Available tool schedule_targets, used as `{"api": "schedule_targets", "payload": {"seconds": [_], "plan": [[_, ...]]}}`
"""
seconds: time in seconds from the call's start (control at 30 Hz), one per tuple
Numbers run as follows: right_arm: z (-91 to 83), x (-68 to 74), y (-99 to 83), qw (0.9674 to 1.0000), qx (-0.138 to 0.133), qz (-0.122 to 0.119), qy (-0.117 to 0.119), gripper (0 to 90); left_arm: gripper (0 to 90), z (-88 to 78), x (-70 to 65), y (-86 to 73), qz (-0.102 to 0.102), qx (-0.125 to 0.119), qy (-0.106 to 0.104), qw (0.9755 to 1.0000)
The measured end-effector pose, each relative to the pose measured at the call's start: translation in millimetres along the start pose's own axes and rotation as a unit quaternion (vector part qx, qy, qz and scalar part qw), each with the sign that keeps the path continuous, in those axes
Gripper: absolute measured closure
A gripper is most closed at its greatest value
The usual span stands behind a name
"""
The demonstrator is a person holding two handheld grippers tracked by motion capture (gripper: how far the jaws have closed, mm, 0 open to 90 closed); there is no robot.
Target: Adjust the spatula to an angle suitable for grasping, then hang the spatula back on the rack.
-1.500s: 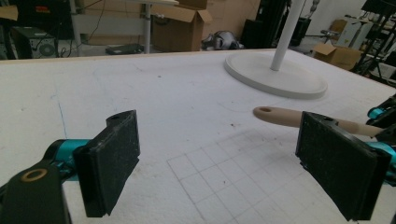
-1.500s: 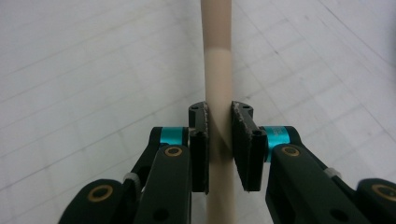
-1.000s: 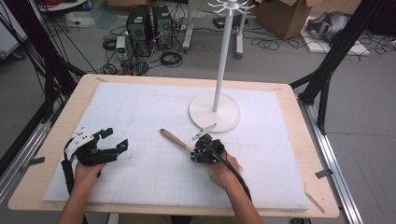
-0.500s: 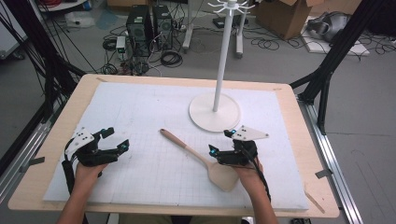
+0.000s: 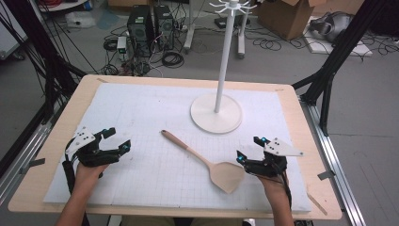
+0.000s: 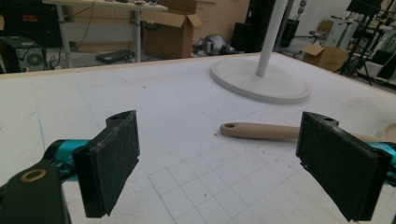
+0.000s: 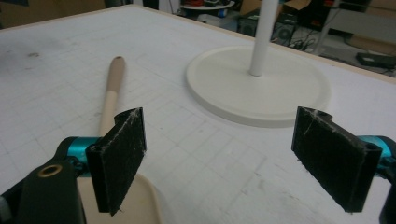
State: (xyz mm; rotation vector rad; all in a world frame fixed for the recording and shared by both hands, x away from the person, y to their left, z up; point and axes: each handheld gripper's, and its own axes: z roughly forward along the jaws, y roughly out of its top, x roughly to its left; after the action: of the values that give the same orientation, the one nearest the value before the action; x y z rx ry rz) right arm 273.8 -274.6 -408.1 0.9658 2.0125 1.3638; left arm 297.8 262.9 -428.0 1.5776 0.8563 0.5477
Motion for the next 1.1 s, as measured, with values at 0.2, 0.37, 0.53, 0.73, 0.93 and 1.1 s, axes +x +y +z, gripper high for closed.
{"api": "schedule_targets", "payload": {"seconds": [0.2, 0.37, 0.53, 0.73, 0.93, 1.1], "plan": [[-15.2, -9.9, -5.5, 0.9999, -0.003, 0.001, -0.016, 16.5, 13.9, -2.2, -1.4, 1.6, -0.006, -0.004, 0.015, 0.9999], [-22.7, -15.5, -5.0, 0.9997, -0.006, -0.005, -0.025, 16.5, 14.0, -5.3, -1.7, 1.9, -0.016, -0.004, 0.027, 0.9995], [-26.1, -21.1, -6.7, 0.9992, -0.017, 0.006, -0.034, 16.5, 14.0, -6.0, 2.6, 3.4, -0.014, -0.005, 0.029, 0.9995], [-25.0, -20.8, -12.9, 0.9991, -0.016, 0.011, -0.039, 16.5, 14.0, -3.8, 0.3, 1.9, -0.015, 0.001, 0.024, 0.9996], [-26.9, -19.4, -8.8, 0.9991, -0.022, 0.008, -0.037, 16.5, 14.1, -5.1, -1.0, 3.1, -0.01, 0.001, 0.023, 0.9997], [-23.2, -16.7, -5.1, 0.9992, -0.023, 0.009, -0.03, 16.4, 14.1, -5.1, 0.0, 2.0, -0.013, -0.001, 0.023, 0.9996]]}}
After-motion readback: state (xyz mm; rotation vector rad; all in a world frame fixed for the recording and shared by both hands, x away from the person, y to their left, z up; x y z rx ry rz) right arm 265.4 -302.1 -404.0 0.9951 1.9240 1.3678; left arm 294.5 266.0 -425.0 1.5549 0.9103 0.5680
